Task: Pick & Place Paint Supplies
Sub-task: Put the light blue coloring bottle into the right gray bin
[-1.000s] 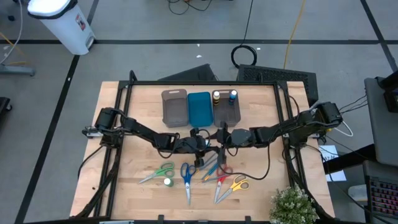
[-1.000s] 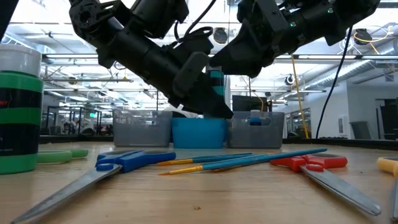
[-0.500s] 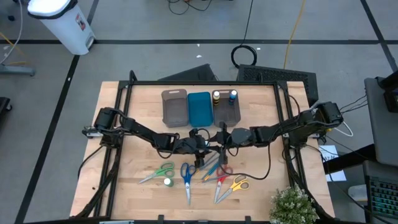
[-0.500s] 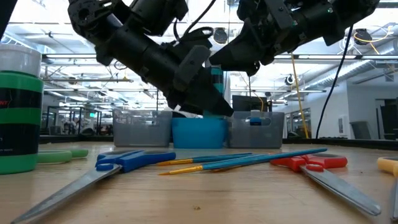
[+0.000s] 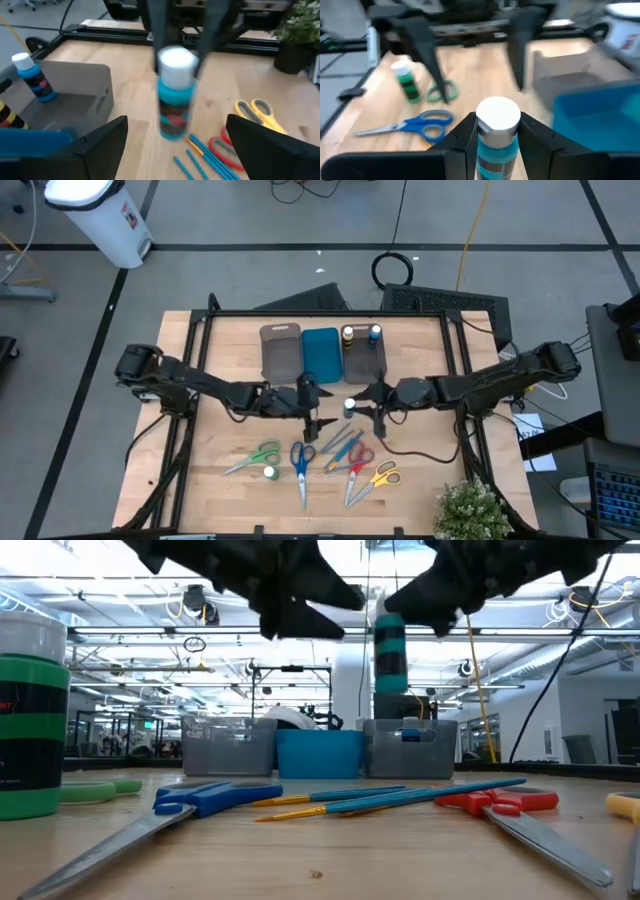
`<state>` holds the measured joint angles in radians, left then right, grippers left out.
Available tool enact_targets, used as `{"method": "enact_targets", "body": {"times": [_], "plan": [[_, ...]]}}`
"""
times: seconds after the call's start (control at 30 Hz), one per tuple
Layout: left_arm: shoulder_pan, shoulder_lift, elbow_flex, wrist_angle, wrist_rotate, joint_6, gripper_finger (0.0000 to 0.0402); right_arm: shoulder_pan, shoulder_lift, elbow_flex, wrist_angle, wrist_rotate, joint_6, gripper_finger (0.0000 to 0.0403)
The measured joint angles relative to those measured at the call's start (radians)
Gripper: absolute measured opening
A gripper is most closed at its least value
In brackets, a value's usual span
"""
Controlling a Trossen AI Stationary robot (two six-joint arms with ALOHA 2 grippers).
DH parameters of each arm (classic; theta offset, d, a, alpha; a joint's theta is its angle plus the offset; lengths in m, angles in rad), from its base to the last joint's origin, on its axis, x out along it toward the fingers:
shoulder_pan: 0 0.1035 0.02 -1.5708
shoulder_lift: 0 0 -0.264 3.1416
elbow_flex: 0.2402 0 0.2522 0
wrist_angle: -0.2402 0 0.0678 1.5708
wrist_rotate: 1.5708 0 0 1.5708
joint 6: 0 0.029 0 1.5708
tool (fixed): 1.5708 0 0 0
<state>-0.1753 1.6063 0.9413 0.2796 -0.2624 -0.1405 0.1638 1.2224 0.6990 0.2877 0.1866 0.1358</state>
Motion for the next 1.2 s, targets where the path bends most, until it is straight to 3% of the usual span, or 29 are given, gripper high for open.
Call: {"method": "enact_targets", "body": {"times": [0.23, 0.6, 0.9, 1.2], "plan": [[0.000, -0.031, -0.001, 0.041, 0.023, -0.049, 0.0350, 0.000, -0.175, -0.105, 0.002, 0.126, 0.002, 0.0098], [0.000, -0.033, -0.001, 0.102, 0.026, -0.047, 0.0351, -0.072, -0.389, -0.236, 0.002, 0.133, 0.020, 0.0098], [0.000, -0.033, -0.001, 0.141, 0.027, -0.046, 0.0351, -0.173, -0.404, -0.290, 0.003, 0.132, 0.036, 0.0098], [0.000, -0.033, -0.001, 0.142, 0.026, -0.046, 0.0353, -0.184, -0.390, -0.289, 0.061, 0.159, 0.014, 0.0098]]}}
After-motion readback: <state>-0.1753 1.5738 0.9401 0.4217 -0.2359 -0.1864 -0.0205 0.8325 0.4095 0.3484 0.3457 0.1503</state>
